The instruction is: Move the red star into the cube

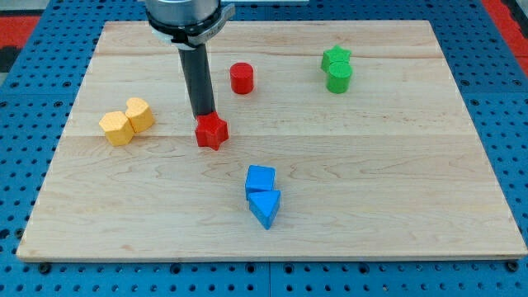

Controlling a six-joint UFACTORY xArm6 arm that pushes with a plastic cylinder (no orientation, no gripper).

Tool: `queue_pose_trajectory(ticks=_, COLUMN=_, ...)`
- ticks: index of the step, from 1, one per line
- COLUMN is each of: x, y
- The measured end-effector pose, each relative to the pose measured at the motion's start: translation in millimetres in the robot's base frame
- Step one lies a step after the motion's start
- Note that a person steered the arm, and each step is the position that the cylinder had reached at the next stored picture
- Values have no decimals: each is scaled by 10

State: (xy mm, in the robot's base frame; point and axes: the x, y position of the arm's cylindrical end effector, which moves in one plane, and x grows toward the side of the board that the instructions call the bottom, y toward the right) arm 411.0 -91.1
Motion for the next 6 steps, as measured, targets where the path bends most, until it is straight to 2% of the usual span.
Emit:
queue_pose_trajectory(ticks=1, x=-4, y=-61)
queue_pose_trajectory(ticks=3, x=387, y=554)
queue_pose_trajectory(ticks=4, x=59, y=563)
queue_pose_trajectory(ticks=5, x=211, y=591)
queue_pose_trajectory(ticks=6, x=620, y=637)
